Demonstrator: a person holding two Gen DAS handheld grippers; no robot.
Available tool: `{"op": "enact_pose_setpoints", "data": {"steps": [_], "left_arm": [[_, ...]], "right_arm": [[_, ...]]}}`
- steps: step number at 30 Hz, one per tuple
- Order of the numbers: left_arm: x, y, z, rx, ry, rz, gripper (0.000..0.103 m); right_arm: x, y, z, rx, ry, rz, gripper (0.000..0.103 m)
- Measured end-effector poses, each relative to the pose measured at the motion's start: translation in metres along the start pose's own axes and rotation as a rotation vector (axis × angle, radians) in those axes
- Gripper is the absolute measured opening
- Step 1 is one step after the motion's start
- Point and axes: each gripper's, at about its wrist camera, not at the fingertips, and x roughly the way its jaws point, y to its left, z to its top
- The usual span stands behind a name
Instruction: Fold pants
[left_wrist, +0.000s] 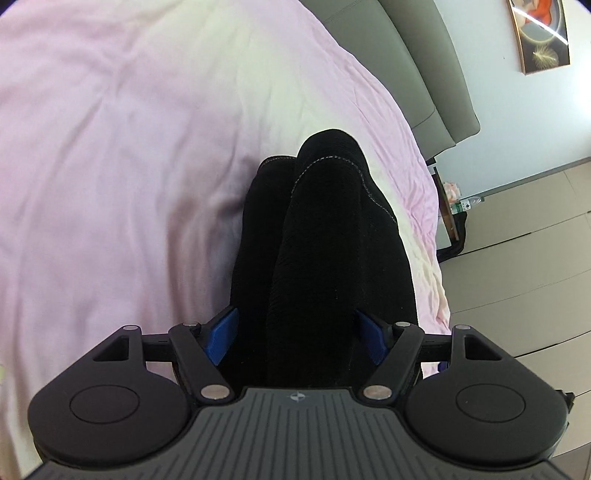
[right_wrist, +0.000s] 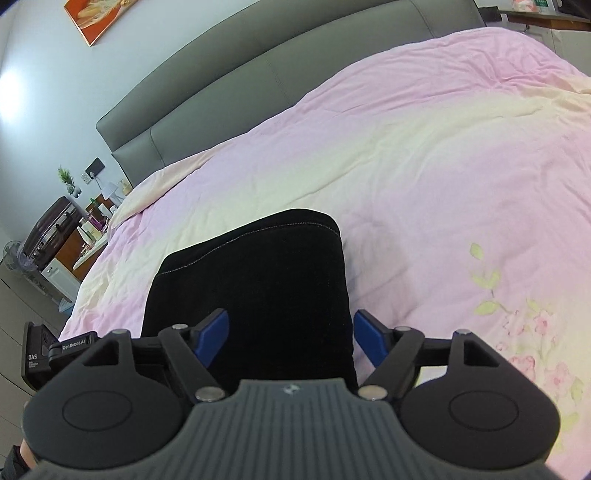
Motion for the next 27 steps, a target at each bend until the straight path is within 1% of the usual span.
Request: {"op": "enact_pose_setpoints", "data": {"steps": [2, 3, 6, 12, 13, 15, 17, 19, 24, 27], "left_arm": [[0.003, 0.003, -0.002, 0.0, 0.001, -0.003, 0.088], [0.006, 0.003, -0.002, 0.001, 0.003, -0.002, 0.088], [0.011, 0.006, -0.002, -0.004, 0.016, -0.015, 0.09], [0.022, 0.011, -0.003, -0.003, 0.046, -0.028, 0.101], [0.024, 0.012, -0.002, -0.007, 0.051, -0.032, 0.103], [0.028, 0.015, -0.003, -0.017, 0.063, -0.042, 0.103], [0.032, 0.017, -0.003, -0.018, 0.075, -0.046, 0.103], [0.038, 0.017, -0.001, -0.019, 0.087, -0.052, 0.103], [0.043, 0.019, -0.001, -0.027, 0.099, -0.065, 0.103], [0.043, 0.021, -0.001, -0.035, 0.109, -0.077, 0.103]], "right_arm": [[0.01, -0.005, 0.005, 0.012, 0.018, 0.017, 0.081], [0.016, -0.008, 0.007, 0.018, 0.026, 0.025, 0.082], [0.03, -0.017, 0.008, 0.037, 0.047, 0.037, 0.083], [0.057, -0.041, 0.006, 0.105, 0.09, 0.068, 0.084], [0.061, -0.046, 0.005, 0.11, 0.1, 0.077, 0.086], [0.07, -0.052, 0.004, 0.118, 0.125, 0.096, 0.089], [0.079, -0.06, 0.004, 0.135, 0.144, 0.126, 0.095], [0.088, -0.067, 0.004, 0.16, 0.167, 0.165, 0.097], [0.114, -0.087, 0.006, 0.257, 0.235, 0.28, 0.098], [0.125, -0.091, 0.008, 0.271, 0.256, 0.328, 0.098]]}}
